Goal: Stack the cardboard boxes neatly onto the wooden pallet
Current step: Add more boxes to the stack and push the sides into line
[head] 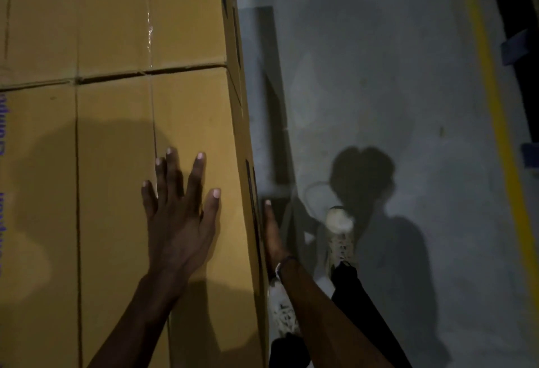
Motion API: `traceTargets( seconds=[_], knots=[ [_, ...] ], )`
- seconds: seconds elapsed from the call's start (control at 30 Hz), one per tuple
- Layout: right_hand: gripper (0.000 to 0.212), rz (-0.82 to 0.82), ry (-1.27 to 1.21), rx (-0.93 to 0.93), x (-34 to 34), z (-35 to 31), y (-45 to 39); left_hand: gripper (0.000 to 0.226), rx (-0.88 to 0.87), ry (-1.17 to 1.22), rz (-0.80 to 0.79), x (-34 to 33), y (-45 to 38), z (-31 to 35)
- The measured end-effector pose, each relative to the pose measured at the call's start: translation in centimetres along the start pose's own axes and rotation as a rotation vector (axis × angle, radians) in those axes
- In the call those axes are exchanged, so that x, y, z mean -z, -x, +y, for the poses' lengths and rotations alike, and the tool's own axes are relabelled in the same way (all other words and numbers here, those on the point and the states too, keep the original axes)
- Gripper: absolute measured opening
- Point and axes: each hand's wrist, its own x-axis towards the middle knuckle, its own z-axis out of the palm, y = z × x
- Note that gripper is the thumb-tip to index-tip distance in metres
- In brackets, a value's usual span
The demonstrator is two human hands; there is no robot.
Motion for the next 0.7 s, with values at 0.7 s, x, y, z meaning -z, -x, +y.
traceTargets(
  seconds=[0.7],
  knots=[
    [0.102, 0.04, 0.014, 0.023, 1.1, 7.4, 3.1, 0.067, -0.046, -0.029, 0.01, -1.1, 6.0, -3.6]
  ],
)
